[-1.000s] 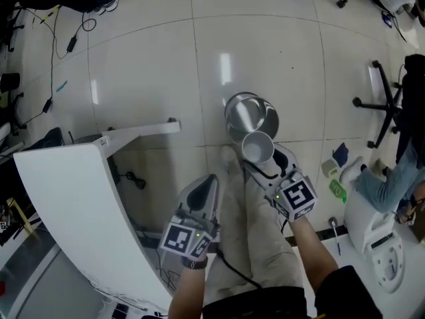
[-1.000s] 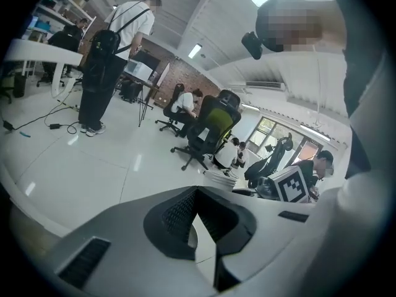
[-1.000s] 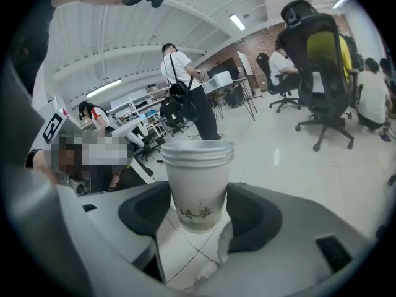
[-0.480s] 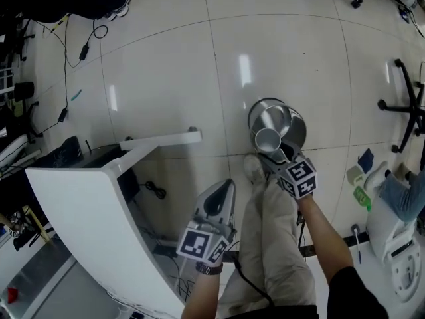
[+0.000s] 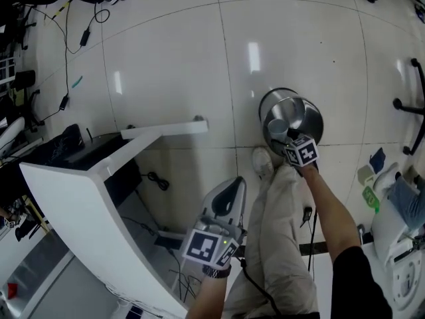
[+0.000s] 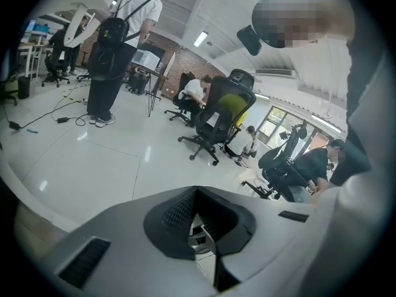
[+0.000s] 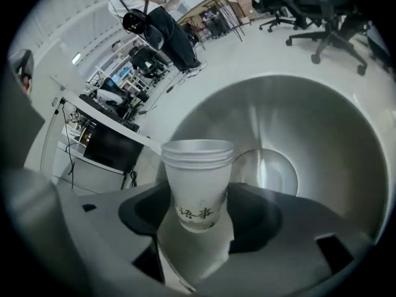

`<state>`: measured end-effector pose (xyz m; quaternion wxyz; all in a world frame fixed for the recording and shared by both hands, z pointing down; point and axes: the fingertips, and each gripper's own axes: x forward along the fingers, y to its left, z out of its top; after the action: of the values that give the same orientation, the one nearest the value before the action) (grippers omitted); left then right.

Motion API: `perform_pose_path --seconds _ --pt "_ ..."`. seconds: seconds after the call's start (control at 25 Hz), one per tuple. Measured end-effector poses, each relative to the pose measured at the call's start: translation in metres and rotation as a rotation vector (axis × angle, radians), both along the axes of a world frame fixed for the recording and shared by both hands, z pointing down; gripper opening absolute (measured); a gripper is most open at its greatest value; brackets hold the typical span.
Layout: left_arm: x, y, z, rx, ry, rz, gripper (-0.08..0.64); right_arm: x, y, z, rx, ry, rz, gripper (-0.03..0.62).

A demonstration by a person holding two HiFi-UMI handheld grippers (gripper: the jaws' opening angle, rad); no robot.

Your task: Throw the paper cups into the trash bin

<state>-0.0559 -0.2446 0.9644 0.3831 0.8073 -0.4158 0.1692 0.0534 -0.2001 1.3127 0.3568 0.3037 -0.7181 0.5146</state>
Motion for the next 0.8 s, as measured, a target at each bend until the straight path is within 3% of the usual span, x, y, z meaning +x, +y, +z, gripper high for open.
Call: perform_pose_path --seconds 0.32,0.52,0.8 --pt "-0.020 0.014 0.026 -0.032 -0.028 -0.053 0.002 -0.007 0.015 0.063 -0.167 0.113 -0.155 0.301" --pt "-0.020 0.016 0.031 -0.044 -0.027 -0.067 0.002 -0.010 0.015 0.075 -0.251 0.121 -0.167 0.316" --pt "-0.017 0.008 0.026 -0.035 -0.013 -0.074 0.002 -0.006 0.026 0.072 -0.299 0.085 -0.139 0.316"
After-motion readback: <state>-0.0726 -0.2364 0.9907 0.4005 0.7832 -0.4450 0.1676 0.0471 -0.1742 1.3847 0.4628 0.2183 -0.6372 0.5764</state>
